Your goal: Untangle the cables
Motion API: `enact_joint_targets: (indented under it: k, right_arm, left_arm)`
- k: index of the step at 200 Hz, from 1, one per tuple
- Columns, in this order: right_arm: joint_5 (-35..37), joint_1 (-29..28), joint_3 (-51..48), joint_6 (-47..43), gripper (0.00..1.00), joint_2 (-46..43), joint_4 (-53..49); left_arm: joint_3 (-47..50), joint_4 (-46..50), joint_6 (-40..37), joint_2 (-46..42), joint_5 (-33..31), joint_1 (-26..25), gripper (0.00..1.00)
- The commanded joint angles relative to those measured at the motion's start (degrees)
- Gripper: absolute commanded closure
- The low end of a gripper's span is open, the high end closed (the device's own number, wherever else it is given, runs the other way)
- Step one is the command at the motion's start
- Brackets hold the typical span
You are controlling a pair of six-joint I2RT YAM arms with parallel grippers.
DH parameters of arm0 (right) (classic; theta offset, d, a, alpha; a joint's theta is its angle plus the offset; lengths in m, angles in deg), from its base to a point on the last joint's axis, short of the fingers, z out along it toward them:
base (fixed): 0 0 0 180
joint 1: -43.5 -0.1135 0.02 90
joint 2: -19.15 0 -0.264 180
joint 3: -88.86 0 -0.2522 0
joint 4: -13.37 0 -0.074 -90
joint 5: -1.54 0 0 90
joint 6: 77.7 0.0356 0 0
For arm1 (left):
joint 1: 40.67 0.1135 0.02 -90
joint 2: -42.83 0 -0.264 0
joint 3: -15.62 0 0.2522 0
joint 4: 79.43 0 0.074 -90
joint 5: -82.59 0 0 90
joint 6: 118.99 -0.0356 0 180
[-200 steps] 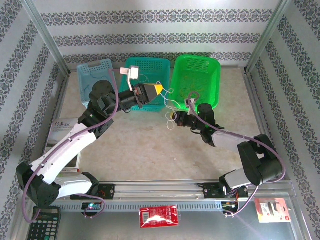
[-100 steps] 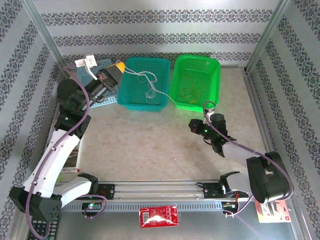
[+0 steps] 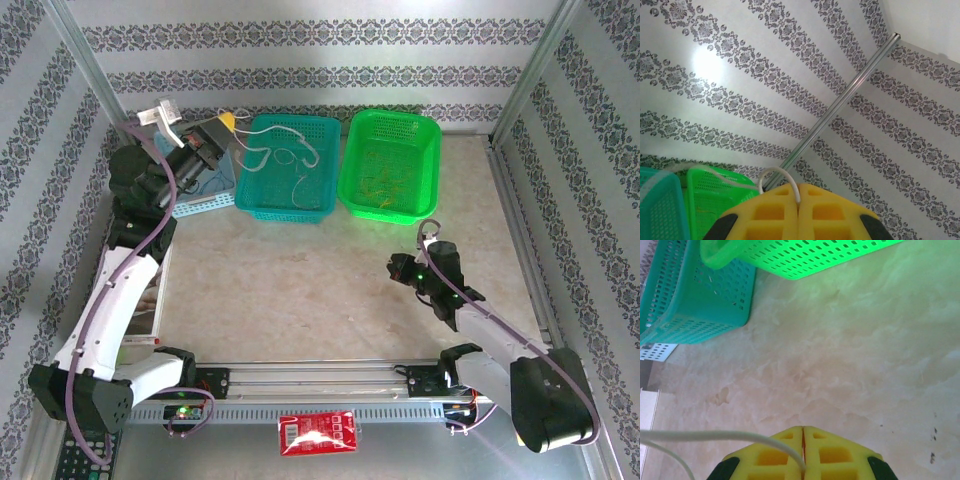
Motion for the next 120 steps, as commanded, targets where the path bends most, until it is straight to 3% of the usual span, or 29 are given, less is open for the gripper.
enact_joint_targets:
  k: [1,56,92,120]
  right_arm:
    - [-0.25,-3.94,0.46,-1.13,1.00,-1.32,-2.27]
    - [5.96,-15.06,5.66,-3.87,1.00,1.21,-8.38]
    - [6.99,-17.15,8.88,-5.32,0.55,3.72,-11.07]
    - [7.58,-17.79,12.34,-7.03,0.41,2.85,-14.82]
  left_arm:
    - [-1.67,-3.86,0.09,0.58,1.60,0.91,1.00]
    - [-0.48,-5.58,2.48,1.56,4.47,0.92,1.00]
    - [2.57,-6.66,3.88,1.11,5.31,0.87,1.00]
    - [4.08,-6.68,4.10,0.72,5.58,0.87,1.00]
